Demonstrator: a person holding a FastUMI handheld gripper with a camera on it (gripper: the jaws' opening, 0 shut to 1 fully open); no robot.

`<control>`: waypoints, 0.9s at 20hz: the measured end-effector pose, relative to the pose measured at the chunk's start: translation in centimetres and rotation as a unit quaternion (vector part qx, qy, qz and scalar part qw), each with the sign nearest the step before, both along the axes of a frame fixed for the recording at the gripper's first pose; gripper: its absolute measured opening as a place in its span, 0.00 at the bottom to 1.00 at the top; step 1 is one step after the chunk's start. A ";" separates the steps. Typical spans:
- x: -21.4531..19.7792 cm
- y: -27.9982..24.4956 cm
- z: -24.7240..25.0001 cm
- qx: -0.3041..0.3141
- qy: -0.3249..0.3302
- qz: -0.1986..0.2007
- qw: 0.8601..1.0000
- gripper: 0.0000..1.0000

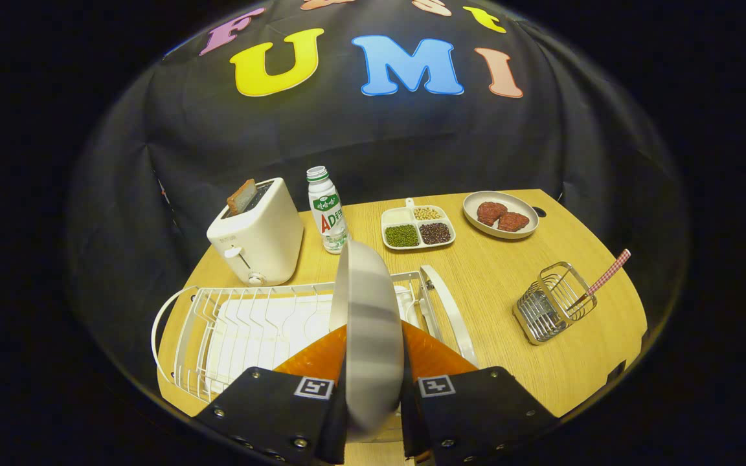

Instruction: Take the plate from the dish rack, then take the spoon from the basket and place it into the plate.

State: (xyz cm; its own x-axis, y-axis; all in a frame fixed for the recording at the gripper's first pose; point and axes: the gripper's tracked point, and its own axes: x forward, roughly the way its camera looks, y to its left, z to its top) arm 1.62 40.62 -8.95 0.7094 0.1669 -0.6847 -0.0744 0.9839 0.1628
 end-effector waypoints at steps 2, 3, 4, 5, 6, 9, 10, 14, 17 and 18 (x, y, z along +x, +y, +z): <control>0.1 -0.3 0.1 -0.036 0.001 -0.005 0.999 0.33; 0.4 -0.3 0.2 -0.042 0.000 -0.010 0.999 0.29; 0.4 -0.4 0.5 -0.048 0.001 -0.016 0.999 0.29; 0.4 -0.7 0.9 -0.057 -0.003 -0.026 0.998 0.29; 0.4 -1.2 1.7 -0.065 -0.005 -0.030 0.997 0.29; 0.8 -1.4 2.3 -0.092 -0.015 -0.039 0.995 0.25; 1.0 -1.2 2.5 -0.101 -0.016 -0.037 0.994 0.25; 0.9 -0.8 4.4 -0.183 -0.039 -0.013 0.982 0.25; 0.4 0.0 6.0 -0.212 -0.055 0.002 0.976 0.25; 0.1 0.0 6.4 -0.215 -0.058 0.001 0.975 0.25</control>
